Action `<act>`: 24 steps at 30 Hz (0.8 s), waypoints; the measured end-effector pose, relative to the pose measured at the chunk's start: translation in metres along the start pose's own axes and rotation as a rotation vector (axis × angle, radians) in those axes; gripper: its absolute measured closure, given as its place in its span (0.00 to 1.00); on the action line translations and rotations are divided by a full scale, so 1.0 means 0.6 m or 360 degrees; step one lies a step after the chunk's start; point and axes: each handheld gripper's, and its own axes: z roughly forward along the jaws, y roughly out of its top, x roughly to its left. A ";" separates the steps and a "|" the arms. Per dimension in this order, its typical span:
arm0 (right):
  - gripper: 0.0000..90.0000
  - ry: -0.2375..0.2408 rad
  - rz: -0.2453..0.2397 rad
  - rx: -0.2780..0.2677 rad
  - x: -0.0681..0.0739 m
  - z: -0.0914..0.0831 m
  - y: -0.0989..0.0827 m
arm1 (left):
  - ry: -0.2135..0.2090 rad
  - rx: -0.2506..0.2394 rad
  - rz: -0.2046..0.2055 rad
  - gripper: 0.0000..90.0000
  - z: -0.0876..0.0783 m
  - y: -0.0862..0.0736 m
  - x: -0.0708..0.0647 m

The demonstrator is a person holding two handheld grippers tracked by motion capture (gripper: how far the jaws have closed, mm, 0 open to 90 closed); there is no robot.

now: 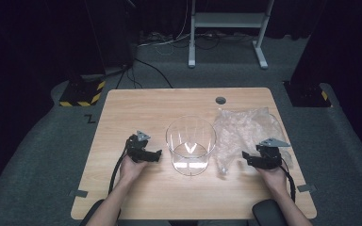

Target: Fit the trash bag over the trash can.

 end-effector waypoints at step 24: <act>0.33 0.0003 0.0057 -0.0081 0.030 0.009 0.030 | -0.0005 -0.0014 0.0009 0.04 0.019 0.021 -0.005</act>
